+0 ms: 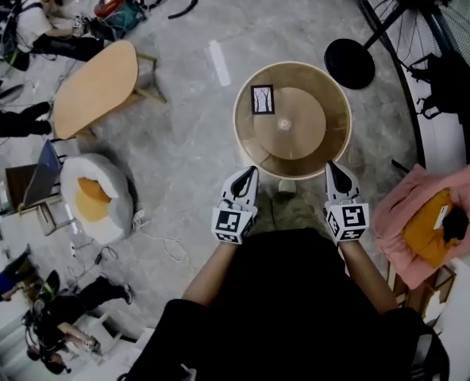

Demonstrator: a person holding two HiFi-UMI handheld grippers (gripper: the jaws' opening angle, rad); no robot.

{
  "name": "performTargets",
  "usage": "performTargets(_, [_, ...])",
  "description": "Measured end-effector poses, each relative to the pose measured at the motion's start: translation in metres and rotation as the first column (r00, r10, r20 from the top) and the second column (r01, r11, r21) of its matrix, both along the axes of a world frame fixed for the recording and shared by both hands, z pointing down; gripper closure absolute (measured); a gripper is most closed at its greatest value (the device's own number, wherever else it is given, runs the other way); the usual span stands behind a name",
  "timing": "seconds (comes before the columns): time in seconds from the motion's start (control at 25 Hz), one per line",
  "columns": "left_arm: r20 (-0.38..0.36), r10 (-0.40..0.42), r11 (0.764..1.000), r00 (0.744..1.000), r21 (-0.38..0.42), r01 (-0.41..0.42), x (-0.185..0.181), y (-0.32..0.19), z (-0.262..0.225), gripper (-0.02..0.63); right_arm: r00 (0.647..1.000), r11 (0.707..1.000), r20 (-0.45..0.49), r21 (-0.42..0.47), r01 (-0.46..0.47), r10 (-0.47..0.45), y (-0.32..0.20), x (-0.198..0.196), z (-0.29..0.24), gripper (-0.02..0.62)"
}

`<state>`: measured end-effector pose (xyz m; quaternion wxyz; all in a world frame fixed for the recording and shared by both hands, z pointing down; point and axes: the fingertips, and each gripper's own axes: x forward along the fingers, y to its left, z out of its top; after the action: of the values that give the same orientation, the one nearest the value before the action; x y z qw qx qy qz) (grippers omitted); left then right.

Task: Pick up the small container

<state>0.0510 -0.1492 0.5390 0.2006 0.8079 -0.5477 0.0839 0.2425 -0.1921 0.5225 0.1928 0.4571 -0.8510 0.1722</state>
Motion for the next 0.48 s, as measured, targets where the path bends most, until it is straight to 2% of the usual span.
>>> performTargets(0.2, [-0.01, 0.084, 0.996, 0.996, -0.027, -0.084, 0.005, -0.017, 0.036, 0.584, 1.0, 0.999, -0.014, -0.028, -0.015, 0.015, 0.007, -0.015, 0.005, 0.574])
performTargets(0.24, [-0.007, 0.094, 0.995, 0.996, -0.03, -0.094, 0.006, -0.025, 0.044, 0.565, 1.0, 0.999, -0.02, -0.03, -0.011, 0.011, 0.006, -0.018, 0.007, 0.574])
performTargets(0.32, [0.004, 0.116, 0.993, 0.993, -0.033, -0.116, 0.009, -0.043, 0.063, 0.416, 0.999, 0.999, -0.034, -0.043, -0.005, 0.004, 0.004, -0.021, 0.015, 0.574])
performTargets(0.36, [0.01, 0.125, 0.991, 0.992, -0.036, -0.125, 0.012, -0.051, 0.075, 0.401, 0.999, 0.998, -0.041, -0.055, 0.001, -0.003, 0.005, -0.023, 0.021, 0.574])
performTargets(0.44, [0.002, 0.148, 0.987, 0.989, -0.06, -0.147, 0.02, -0.062, 0.103, 0.318, 0.998, 0.996, -0.051, -0.084, 0.022, -0.026, 0.011, -0.028, 0.035, 0.574])
performTargets(0.48, [-0.008, 0.16, 0.984, 0.987, -0.074, -0.16, 0.025, -0.066, 0.116, 0.305, 0.998, 0.995, -0.05, -0.096, 0.032, -0.037, 0.014, -0.03, 0.04, 0.574])
